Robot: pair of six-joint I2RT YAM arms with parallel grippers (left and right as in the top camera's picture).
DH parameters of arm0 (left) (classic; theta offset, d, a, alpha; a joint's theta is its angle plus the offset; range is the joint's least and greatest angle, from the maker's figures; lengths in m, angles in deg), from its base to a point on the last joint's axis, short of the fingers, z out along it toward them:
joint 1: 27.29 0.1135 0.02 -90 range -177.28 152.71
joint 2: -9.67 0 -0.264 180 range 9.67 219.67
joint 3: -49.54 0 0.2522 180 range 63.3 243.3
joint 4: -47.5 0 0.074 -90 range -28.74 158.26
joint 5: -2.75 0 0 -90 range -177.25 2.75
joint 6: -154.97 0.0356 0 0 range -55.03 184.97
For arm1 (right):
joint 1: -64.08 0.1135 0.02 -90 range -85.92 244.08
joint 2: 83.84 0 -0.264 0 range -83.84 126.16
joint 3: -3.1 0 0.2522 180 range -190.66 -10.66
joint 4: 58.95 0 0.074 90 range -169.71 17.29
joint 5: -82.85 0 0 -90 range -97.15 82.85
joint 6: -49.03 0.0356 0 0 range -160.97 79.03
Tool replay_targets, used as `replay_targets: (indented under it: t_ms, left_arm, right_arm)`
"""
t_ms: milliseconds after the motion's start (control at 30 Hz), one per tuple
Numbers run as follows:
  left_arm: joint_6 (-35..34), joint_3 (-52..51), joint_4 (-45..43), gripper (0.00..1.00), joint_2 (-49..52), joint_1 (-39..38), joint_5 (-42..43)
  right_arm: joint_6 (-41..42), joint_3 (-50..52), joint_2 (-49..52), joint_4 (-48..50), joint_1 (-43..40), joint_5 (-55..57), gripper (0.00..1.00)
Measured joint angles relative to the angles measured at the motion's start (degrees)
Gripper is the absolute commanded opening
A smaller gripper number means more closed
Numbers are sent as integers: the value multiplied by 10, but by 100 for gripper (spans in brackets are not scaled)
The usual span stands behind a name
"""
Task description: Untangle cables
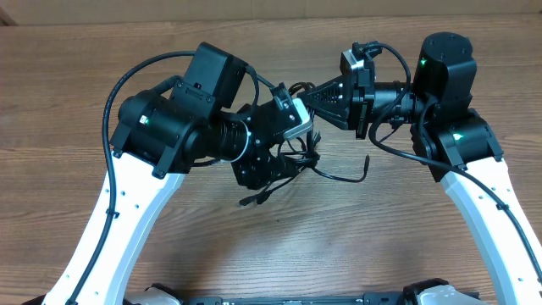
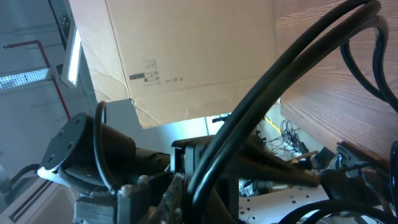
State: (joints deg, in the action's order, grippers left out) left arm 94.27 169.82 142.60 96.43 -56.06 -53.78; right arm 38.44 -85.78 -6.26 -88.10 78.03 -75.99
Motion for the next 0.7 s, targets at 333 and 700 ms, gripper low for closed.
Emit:
replay_targets:
  t_ms: [333,700]
  left_arm:
    - [11,0,-12,4,0,0,35]
    - [-16,0,-23,4,-17,0,57]
  right_arm:
    - [1,0,0,2,0,3,4]
    - [-172,-3,0,-132,-31,99,68]
